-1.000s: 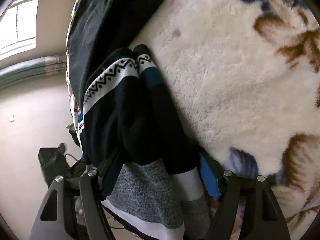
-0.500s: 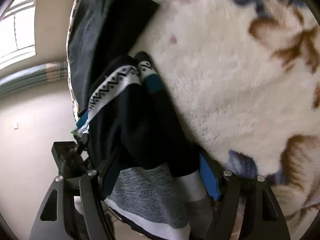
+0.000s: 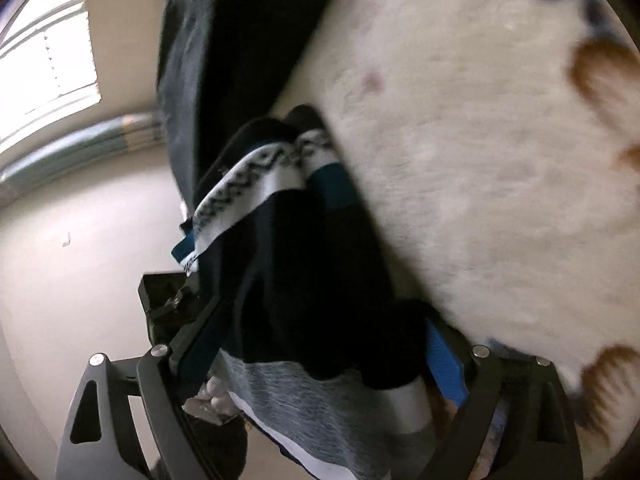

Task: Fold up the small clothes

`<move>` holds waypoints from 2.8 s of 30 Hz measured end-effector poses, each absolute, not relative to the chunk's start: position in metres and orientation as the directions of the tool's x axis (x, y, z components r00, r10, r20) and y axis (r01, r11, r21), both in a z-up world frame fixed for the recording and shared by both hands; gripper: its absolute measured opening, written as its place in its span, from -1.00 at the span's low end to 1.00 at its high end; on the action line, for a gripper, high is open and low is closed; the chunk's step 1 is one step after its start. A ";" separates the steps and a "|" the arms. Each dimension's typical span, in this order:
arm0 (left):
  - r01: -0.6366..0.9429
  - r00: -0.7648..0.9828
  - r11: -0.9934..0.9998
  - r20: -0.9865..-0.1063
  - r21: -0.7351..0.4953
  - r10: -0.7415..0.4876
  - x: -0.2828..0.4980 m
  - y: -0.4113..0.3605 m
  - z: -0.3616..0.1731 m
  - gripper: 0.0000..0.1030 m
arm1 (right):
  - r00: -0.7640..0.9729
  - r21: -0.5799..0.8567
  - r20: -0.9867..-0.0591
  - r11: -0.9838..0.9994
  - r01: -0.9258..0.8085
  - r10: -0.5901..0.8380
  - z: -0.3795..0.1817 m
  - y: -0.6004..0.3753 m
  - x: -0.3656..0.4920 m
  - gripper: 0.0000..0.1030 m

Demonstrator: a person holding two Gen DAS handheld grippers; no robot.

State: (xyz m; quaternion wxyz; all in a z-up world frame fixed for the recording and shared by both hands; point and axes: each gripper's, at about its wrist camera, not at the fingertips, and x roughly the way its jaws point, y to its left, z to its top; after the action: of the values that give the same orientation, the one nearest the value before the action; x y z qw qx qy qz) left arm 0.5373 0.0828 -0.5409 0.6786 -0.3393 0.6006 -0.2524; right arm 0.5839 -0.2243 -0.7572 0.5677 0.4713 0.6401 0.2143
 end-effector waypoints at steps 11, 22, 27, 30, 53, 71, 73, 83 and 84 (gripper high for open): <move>0.087 0.023 0.660 -0.661 -0.747 -0.750 0.562 0.007 -0.523 0.06 | 0.257 0.755 -0.608 0.447 0.480 0.751 -0.722 -0.247 0.514 -0.44; 0.519 -0.186 0.648 -0.813 -0.558 -0.552 0.530 -0.176 -0.481 0.09 | 0.370 0.588 -0.723 0.238 0.773 0.584 -0.707 -0.320 0.347 -0.08; 0.405 0.155 0.737 -0.754 -0.540 -0.638 0.501 -0.110 -0.401 0.34 | 0.254 0.519 -0.834 0.543 0.660 0.489 -0.652 -0.317 0.366 0.65; 0.284 0.335 0.811 -0.740 -0.511 -0.583 0.472 -0.071 -0.359 1.00 | 0.194 0.436 -0.897 0.720 0.539 0.398 -0.611 -0.301 0.380 0.81; -0.483 0.384 0.611 -0.779 -0.627 -0.496 0.291 -0.006 -0.516 1.00 | -0.356 0.643 -0.740 0.756 -0.126 0.570 -0.742 -0.280 0.584 1.00; -0.143 0.242 0.926 -0.919 -0.350 -0.310 0.439 -0.006 -0.464 0.25 | -0.084 0.620 -0.752 0.745 0.248 0.654 -0.706 -0.350 0.511 0.03; -0.183 0.267 0.946 -0.939 -0.269 -0.216 0.403 -0.008 -0.455 0.44 | -0.057 0.608 -0.772 0.761 0.225 0.633 -0.695 -0.357 0.501 0.10; -0.470 0.071 0.879 -0.996 -0.076 -0.048 0.245 0.008 -0.512 0.51 | -0.022 0.539 -0.833 0.820 0.192 0.553 -0.688 -0.325 0.462 -0.83; -0.476 0.064 0.877 -0.997 -0.067 -0.041 0.237 0.010 -0.521 0.51 | -0.002 0.533 -0.839 0.821 0.204 0.545 -0.683 -0.327 0.462 -0.84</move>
State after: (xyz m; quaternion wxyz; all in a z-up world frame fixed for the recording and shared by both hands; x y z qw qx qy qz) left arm 0.2372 0.0098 -0.5209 0.7032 -0.1938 0.6663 0.1545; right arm 0.4618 -0.3266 -0.6834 0.6531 0.2688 0.6958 0.1306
